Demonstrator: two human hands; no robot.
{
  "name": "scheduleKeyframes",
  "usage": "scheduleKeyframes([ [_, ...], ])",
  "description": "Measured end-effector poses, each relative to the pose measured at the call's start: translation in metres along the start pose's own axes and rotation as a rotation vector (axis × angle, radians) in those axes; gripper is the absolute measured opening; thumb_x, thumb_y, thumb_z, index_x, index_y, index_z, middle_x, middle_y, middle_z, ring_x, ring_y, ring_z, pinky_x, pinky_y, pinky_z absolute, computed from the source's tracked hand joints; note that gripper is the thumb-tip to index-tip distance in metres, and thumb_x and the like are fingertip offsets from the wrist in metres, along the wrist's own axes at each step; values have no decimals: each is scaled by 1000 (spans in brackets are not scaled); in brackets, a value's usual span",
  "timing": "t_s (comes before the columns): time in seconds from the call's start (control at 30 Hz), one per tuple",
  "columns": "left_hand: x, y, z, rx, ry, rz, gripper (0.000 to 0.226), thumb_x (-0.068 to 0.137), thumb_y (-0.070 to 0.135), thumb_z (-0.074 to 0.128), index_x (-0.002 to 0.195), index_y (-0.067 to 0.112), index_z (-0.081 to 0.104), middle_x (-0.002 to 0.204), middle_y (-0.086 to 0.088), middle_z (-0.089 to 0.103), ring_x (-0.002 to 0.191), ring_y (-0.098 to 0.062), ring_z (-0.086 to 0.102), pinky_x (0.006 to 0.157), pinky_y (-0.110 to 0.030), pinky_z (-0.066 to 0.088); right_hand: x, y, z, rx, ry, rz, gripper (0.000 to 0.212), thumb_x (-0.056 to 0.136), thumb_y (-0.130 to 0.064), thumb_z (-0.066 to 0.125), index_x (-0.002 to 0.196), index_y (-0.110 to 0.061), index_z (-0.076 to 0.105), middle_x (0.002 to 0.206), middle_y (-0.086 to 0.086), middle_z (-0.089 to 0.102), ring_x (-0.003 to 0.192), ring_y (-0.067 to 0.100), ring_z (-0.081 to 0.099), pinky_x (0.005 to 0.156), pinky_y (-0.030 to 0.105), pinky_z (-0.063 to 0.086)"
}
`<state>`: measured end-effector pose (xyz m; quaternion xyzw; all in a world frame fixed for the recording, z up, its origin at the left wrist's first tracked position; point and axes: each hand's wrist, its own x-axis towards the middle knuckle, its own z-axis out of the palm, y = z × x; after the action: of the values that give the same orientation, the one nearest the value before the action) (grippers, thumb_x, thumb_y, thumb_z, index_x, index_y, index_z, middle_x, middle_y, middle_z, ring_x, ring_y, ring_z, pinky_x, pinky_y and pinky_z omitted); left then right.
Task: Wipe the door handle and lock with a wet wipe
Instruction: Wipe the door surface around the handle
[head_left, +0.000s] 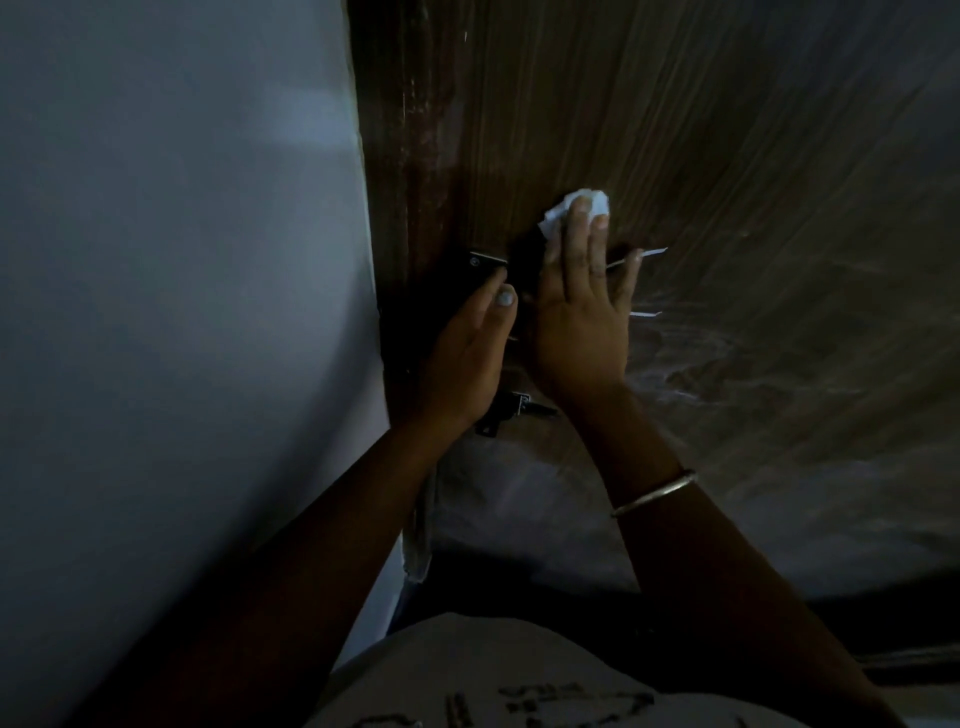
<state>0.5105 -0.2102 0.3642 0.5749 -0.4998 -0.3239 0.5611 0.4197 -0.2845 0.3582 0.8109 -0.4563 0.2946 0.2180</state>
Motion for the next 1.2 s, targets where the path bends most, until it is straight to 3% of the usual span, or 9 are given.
scheduleKeyframes([
  [0.1,1,1,4,4,-23,10,65,83,51,22,141,22,28,150,-2,32,128,-2,30,100,-16,26,-3,2,3,-38,-33,-88,58,94,-38,38,142,-6,34,154,15,22,142,29,19,111,56,4],
  [0.33,-1,0,7,69,-13,15,65,82,51,23,140,24,30,150,-1,33,126,-2,30,103,-22,25,-10,20,-5,5,12,147,69,92,-35,49,144,2,22,153,23,17,142,35,14,111,52,2],
  [0.47,-6,-3,12,130,-67,40,61,87,56,27,141,27,28,150,-1,32,134,-9,31,109,-30,29,-4,14,-3,4,-30,9,66,93,-41,39,144,0,27,152,22,20,142,36,17,112,53,8],
  [0.53,-8,-4,14,144,-91,40,51,95,46,30,142,26,26,152,-1,29,135,-9,29,105,-21,28,-8,12,-4,13,-42,-25,65,92,-42,30,142,-2,31,152,19,22,142,34,19,112,53,9],
  [0.7,-7,-1,15,159,-75,42,55,91,47,30,142,25,27,152,1,29,131,-5,28,103,-23,24,-20,28,-5,12,-7,139,68,91,-33,52,143,2,26,153,22,18,142,33,15,111,52,3],
  [0.87,-4,-1,17,128,-66,19,57,89,49,34,141,26,29,151,1,31,134,-8,31,108,-27,27,-13,31,-8,29,-2,119,69,91,-34,50,143,3,24,152,24,18,142,37,14,112,53,5],
  [0.97,-4,3,22,126,-86,54,47,96,34,36,141,22,29,145,9,32,131,-4,32,100,-9,29,-18,28,-5,-27,-37,9,65,93,-40,38,144,-1,26,153,19,20,142,33,17,112,52,4],
  [1.07,-6,6,26,127,-103,98,46,96,29,39,140,20,30,136,15,33,122,6,29,87,9,24,-29,35,-5,-38,-7,83,65,93,-38,44,144,-1,26,153,19,20,142,31,17,111,52,3],
  [1.2,-4,1,26,132,-90,113,57,89,41,39,141,19,30,146,6,34,127,3,27,100,-8,25,-23,46,-13,-22,55,210,71,91,-34,53,144,2,23,152,25,18,142,36,15,112,54,5],
])
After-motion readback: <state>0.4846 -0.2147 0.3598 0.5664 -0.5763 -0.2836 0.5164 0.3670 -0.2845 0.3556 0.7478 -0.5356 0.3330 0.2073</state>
